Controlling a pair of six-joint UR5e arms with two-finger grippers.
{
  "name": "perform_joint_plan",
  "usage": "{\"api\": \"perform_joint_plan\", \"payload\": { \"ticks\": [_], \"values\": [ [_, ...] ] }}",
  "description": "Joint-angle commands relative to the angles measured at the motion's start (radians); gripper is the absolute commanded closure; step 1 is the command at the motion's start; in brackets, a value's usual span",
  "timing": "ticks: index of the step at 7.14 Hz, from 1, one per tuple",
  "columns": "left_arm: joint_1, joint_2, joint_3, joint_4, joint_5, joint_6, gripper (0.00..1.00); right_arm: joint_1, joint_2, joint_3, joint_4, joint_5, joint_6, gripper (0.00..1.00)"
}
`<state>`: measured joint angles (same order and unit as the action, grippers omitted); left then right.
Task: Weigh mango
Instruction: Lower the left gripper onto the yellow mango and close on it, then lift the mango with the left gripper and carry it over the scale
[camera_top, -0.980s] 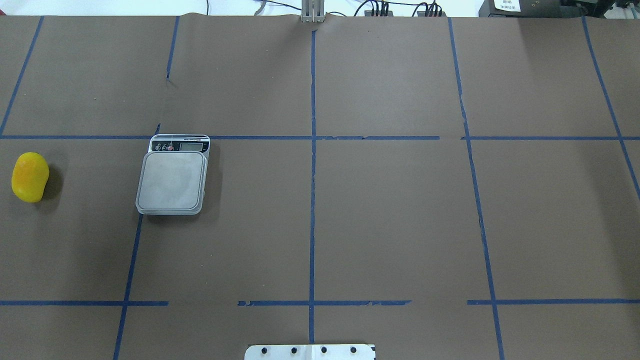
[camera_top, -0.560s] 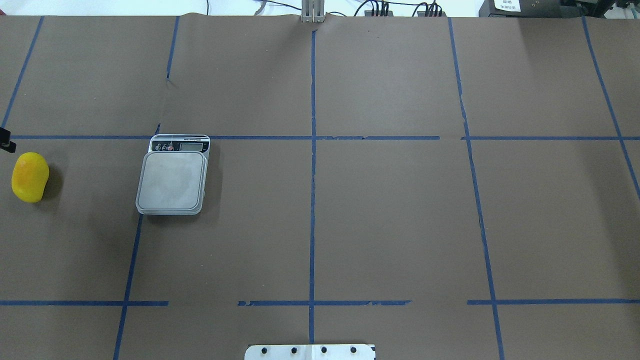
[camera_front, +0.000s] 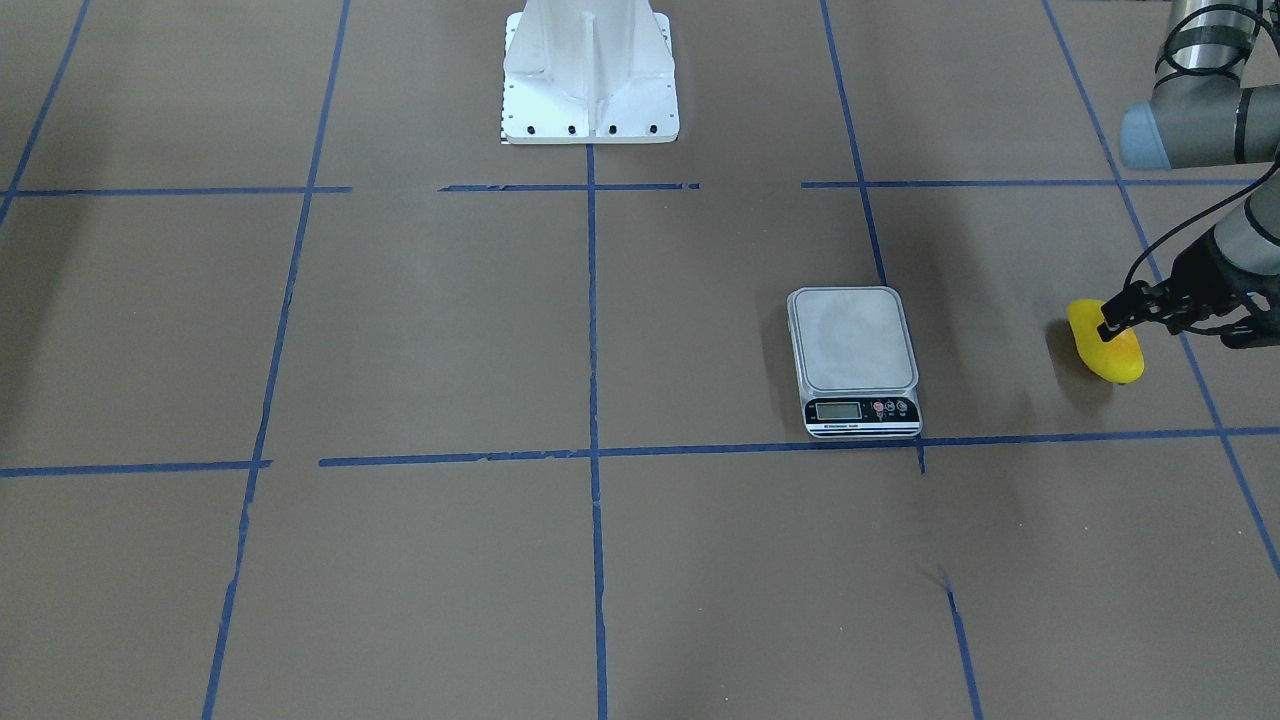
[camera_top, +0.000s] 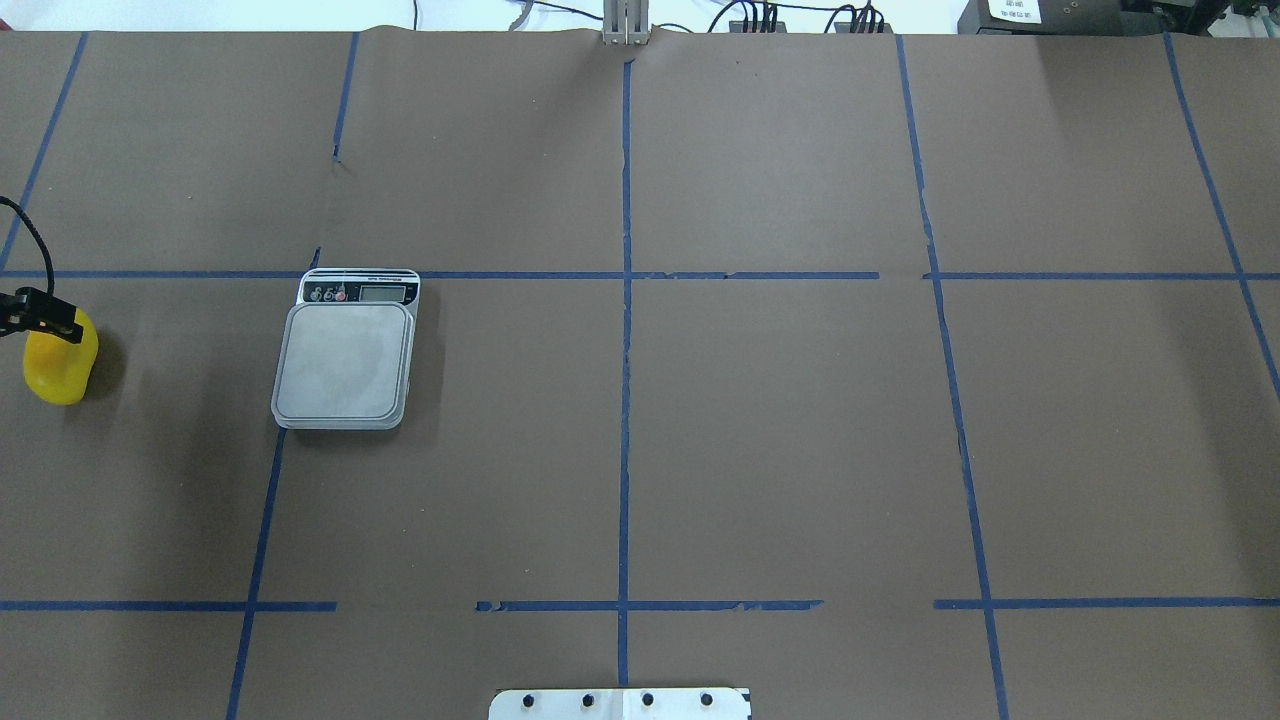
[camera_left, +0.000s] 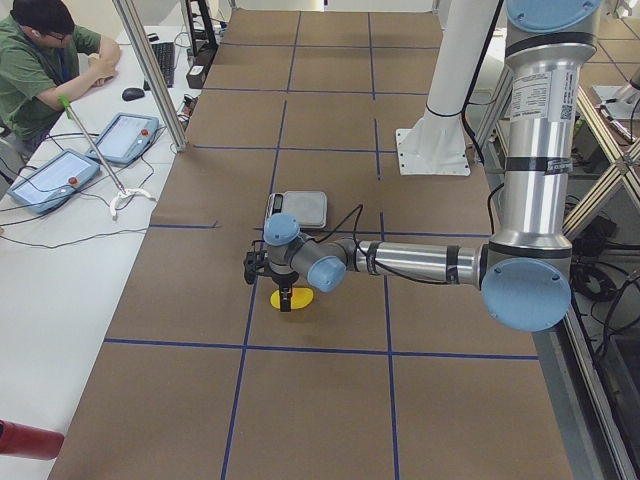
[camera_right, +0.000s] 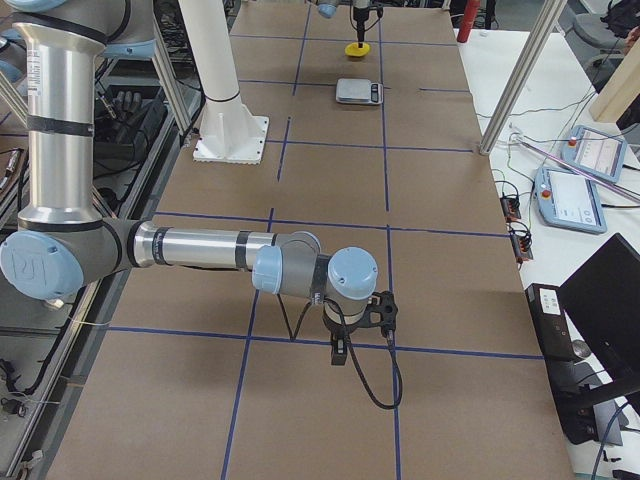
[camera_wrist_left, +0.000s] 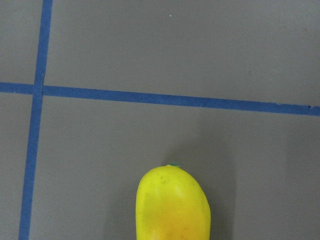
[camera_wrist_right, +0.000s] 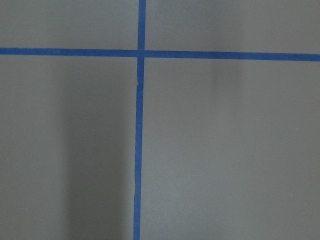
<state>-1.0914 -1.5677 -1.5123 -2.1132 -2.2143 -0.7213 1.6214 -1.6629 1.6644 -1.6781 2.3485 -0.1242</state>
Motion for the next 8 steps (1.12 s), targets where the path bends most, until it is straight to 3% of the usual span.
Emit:
{"api": "perform_joint_plan", "payload": {
  "ticks": [1,2,3,4,6,8],
  "values": [
    [0.037,0.0,0.046,-0.028,0.005,-0.001,0.0,0.0,-0.001,0.0,0.0,0.0,0.0,0.0],
    [0.039,0.0,0.046,-0.027,0.002,0.0,0.0,0.0,0.0,0.0,0.0,0.0,0.0,0.0],
    [0.039,0.0,0.041,-0.027,0.001,-0.003,0.3,0.0,-0.001,0.0,0.001,0.0,0.0,0.0],
    [0.038,0.0,0.031,-0.027,-0.002,0.003,0.99,0.0,0.0,0.0,0.0,0.0,0.0,0.0],
    [0.027,0.043,-0.139,0.052,-0.007,0.009,1.0,0.0,0.0,0.0,0.0,0.0,0.0,0.0],
    [0.024,0.005,-0.36,0.374,-0.005,0.035,1.0,0.0,0.0,0.0,0.0,0.0,0.0,0.0]
  ]
}}
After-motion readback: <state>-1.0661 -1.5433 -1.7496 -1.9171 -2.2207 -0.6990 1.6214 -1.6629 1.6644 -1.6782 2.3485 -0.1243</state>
